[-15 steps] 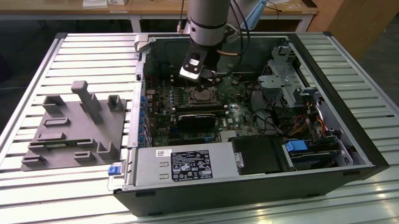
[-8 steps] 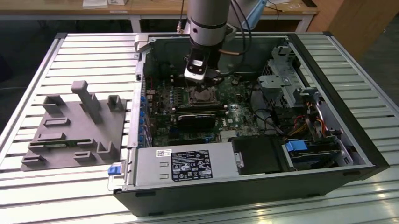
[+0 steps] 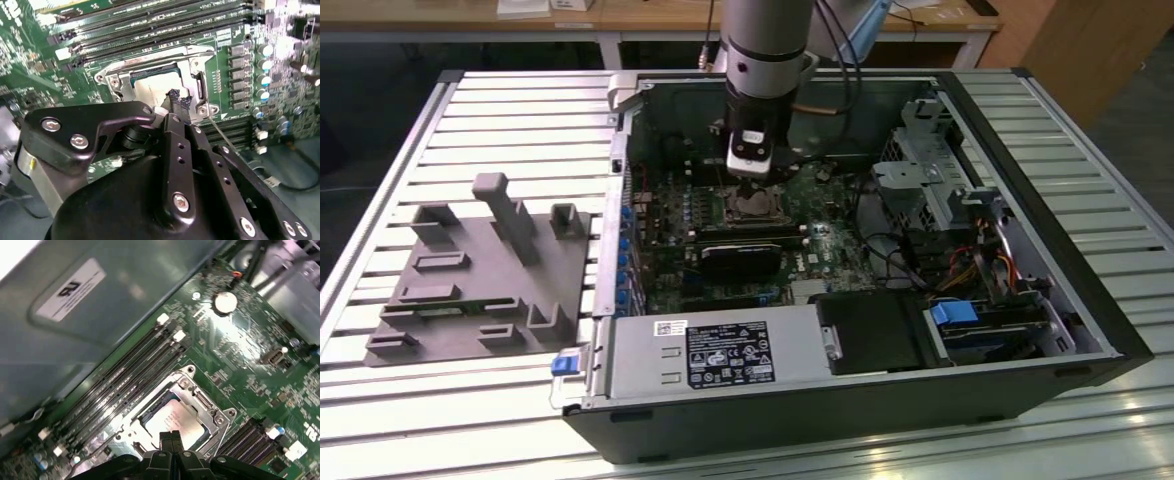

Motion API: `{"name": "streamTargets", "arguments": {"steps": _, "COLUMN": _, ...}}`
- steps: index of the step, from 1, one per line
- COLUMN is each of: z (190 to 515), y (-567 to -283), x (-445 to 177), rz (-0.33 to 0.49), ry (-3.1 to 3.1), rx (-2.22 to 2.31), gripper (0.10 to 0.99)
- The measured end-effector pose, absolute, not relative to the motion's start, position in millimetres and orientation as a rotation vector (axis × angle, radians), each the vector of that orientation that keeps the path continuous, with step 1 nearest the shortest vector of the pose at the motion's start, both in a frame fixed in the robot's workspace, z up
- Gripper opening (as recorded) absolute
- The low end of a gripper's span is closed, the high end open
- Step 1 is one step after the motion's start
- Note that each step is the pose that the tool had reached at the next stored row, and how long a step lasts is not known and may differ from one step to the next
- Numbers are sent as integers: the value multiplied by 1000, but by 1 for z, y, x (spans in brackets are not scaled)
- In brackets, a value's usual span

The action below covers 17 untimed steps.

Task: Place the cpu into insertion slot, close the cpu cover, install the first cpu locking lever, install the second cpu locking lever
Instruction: 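Close the cpu cover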

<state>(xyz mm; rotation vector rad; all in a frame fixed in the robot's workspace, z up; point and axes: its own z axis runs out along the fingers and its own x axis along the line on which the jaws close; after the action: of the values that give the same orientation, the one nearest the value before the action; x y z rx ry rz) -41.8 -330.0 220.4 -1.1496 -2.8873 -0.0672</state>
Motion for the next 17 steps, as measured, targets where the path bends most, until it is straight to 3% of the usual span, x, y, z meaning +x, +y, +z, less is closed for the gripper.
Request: {"name": "streamTargets", "arguments": {"steps": 17, "z": 220, "y": -330, "x": -42, "rz": -58, "ry": -3002, "rx": -789, "gripper": 102}}
